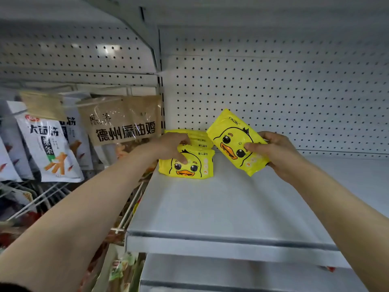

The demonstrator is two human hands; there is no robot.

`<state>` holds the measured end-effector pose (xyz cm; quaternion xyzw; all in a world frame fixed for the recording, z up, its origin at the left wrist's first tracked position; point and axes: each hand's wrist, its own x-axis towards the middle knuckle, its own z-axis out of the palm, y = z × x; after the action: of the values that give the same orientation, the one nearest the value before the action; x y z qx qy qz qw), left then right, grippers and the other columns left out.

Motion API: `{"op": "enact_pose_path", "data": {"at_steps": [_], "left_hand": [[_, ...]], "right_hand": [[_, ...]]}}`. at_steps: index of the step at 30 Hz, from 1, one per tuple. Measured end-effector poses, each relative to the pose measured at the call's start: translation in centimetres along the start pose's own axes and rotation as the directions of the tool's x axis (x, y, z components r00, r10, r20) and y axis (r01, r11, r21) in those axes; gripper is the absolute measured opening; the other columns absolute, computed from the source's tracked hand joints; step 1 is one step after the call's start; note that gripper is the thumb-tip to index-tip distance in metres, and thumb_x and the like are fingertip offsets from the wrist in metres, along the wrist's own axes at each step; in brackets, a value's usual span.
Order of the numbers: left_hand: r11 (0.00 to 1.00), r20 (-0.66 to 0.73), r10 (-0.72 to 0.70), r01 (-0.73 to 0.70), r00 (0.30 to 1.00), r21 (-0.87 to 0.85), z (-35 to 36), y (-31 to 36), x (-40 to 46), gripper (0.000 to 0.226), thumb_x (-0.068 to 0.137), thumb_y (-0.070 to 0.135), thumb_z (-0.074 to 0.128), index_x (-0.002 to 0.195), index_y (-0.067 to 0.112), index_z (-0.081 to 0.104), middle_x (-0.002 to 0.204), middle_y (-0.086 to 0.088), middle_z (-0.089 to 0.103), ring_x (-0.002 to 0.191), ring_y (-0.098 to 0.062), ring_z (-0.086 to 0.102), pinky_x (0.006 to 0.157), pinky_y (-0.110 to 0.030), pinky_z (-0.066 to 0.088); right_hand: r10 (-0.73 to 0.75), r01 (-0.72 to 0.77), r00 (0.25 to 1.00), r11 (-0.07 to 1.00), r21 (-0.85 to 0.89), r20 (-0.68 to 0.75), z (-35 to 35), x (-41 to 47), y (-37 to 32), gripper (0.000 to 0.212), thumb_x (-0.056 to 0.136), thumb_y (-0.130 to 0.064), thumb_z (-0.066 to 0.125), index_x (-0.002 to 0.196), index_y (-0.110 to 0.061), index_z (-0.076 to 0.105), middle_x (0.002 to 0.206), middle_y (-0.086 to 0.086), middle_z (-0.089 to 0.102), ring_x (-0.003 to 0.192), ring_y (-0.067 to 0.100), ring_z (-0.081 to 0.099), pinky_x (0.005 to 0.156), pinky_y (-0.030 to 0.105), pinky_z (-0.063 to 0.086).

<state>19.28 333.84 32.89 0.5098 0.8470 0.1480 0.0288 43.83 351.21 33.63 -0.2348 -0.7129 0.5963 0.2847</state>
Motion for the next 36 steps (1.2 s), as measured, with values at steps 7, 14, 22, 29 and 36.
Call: {"op": "enact_pose_path", "data": {"at_steps": [7,14,22,29,36], "left_hand": [[0.999,-0.16,0.015,-0.021,0.987,-0.035,1.2,-1.4,0.7,0.064,0.063,0.037,0.088,0.114,0.025,0.052,0.12,0.005,0.056,0.118,-0.015,0.049,0.097,-0.038,0.044],[0.999,-0.262,0.038,-0.036,0.964,0.011,2.0,-2.6,0.7,0.067,0.061,0.044,0.087,0.116,0.024,0.052,0.117,0.002,0.048,0.116,-0.019,0.044,0.095,-0.041,0.043],[0.887,-0.465,-0.028,-0.192,0.885,-0.419,-1.1,-1.5,-1.8,0.027,0.096,0.038,0.053,0.118,0.023,0.06,0.116,0.006,0.058,0.108,-0.007,0.056,0.093,-0.025,0.044],[0.983,-0.243,0.092,-0.128,0.966,-0.134,0.6,-2.3,-3.1,0.058,0.063,0.049,0.084,0.113,0.031,0.06,0.105,0.006,0.058,0.107,-0.011,0.05,0.094,-0.033,0.042],[0.989,-0.3,-0.034,-0.011,0.953,-0.147,0.9,-2.7,-2.9,0.045,0.062,0.034,0.088,0.095,0.026,0.058,0.101,0.001,0.059,0.095,-0.014,0.058,0.085,-0.038,0.051]], "right_hand": [[-0.009,0.009,1.0,0.999,-0.036,0.001,0.4,1.4,-0.1,0.025,0.078,-0.008,0.077,0.101,-0.01,0.068,0.103,0.015,0.073,0.086,0.03,0.069,0.085,0.048,0.055],[-0.012,0.015,0.999,0.996,-0.089,0.039,1.1,2.3,-0.3,0.026,0.076,-0.009,0.079,0.099,-0.014,0.068,0.101,0.012,0.073,0.086,0.031,0.071,0.082,0.045,0.056],[-0.051,0.142,0.968,0.921,-0.363,0.247,4.8,3.2,-0.5,0.023,0.078,-0.013,0.08,0.096,-0.019,0.067,0.086,-0.002,0.069,0.074,0.013,0.065,0.065,0.024,0.051],[-0.114,0.333,0.911,0.769,-0.546,0.395,10.3,3.9,1.7,0.027,0.077,-0.024,0.081,0.102,-0.026,0.07,0.101,-0.006,0.069,0.095,0.015,0.063,0.083,0.031,0.049],[-0.324,0.389,0.909,0.438,-0.811,0.261,12.4,3.0,2.5,0.044,0.077,-0.044,0.077,0.113,-0.028,0.057,0.095,-0.008,0.059,0.09,0.016,0.054,0.069,0.03,0.041]]}}
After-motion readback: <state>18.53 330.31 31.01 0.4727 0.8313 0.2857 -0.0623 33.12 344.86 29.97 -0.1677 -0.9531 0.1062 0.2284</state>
